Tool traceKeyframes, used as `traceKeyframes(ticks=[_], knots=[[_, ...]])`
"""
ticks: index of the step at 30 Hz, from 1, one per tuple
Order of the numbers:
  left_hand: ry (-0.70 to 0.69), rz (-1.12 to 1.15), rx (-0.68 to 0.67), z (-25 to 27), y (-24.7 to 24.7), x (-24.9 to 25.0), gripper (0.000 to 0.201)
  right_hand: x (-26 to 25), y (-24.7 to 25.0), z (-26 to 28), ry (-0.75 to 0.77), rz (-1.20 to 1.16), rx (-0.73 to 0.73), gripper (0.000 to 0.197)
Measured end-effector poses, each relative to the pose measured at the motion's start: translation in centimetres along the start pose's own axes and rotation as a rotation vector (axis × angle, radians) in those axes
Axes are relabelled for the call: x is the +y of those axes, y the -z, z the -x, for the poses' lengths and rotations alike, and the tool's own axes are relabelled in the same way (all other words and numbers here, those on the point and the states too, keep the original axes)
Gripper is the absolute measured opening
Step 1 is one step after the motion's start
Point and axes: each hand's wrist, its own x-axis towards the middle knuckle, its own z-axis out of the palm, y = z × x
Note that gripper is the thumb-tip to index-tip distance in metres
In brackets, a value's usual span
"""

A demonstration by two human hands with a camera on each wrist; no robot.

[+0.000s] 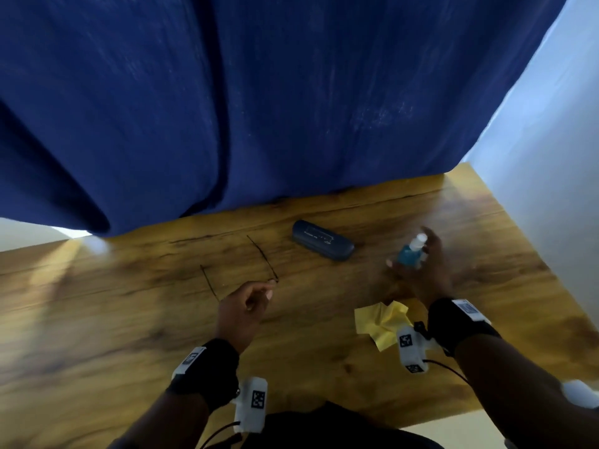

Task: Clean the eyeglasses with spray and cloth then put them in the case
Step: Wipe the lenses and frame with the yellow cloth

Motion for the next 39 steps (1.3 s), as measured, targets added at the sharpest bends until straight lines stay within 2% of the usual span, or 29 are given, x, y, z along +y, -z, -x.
traceKeyframes(ticks=[2, 4, 6, 8, 11, 14, 17, 19, 21, 23, 28, 31, 34, 37, 39], knots=[[0.126, 0.008, 0.086, 0.0, 0.4, -2.1, 0.014, -0.1, 0.4, 1.3, 0.039, -0.046, 0.086, 0.111], [0.282, -0.028, 0.158, -0.1, 1.2, -4.8, 0.028, -0.5, 0.7, 2.7, 0.100, 0.066, 0.184, 0.117], [0.431, -0.012, 0.191, -0.3, 2.2, -7.4, 0.043, -1.5, 0.8, 4.3, 0.161, 0.114, 0.244, 0.116], [0.539, 0.116, 0.178, -0.8, 2.9, -8.5, 0.053, -3.1, 0.6, 6.4, 0.250, 0.129, 0.316, 0.108], [0.631, 0.303, 0.098, -2.0, 3.7, -8.0, 0.045, -5.0, -0.3, 9.0, 0.343, 0.137, 0.377, 0.089], [0.668, 0.378, 0.041, -3.3, 3.8, -8.2, 0.024, -5.8, -1.9, 11.0, 0.444, 0.155, 0.304, 0.066], [0.663, 0.403, -0.008, -4.2, 3.8, -9.4, 0.022, -6.7, -3.6, 12.6, 0.457, 0.173, 0.216, 0.044], [0.583, 0.315, -0.026, -4.1, 4.2, -9.7, 0.015, -7.4, -4.8, 13.6, 0.467, 0.181, 0.148, 0.029], [0.373, 0.082, 0.012, -3.7, 5.2, -9.5, 0.006, -7.8, -6.0, 14.5, 0.459, 0.199, 0.065, 0.026], [0.123, -0.088, 0.072, -3.0, 6.7, -9.4, 0.010, -8.1, -7.1, 15.1, 0.457, 0.217, 0.005, 0.031], [-0.327, -0.151, 0.214, -1.1, 11.5, -8.3, 0.008, -10.3, -10.4, 14.6, 0.423, 0.231, -0.150, 0.032], [-0.465, -0.106, 0.295, 0.3, 14.2, -6.4, 0.019, -12.9, -12.1, 13.2, 0.387, 0.225, -0.238, 0.043], [-0.518, -0.025, 0.336, 1.5, 16.5, -4.4, 0.007, -16.6, -13.1, 11.9, 0.313, 0.058, -0.375, 0.051], [-0.604, 0.058, 0.267, 2.9, 18.7, -2.2, 0.017, -20.2, -13.7, 10.8, 0.310, -0.110, -0.448, 0.057], [-0.664, 0.108, 0.173, 4.1, 20.0, -0.7, 0.015, -22.2, -14.0, 10.6, 0.279, -0.235, -0.511, 0.044]])
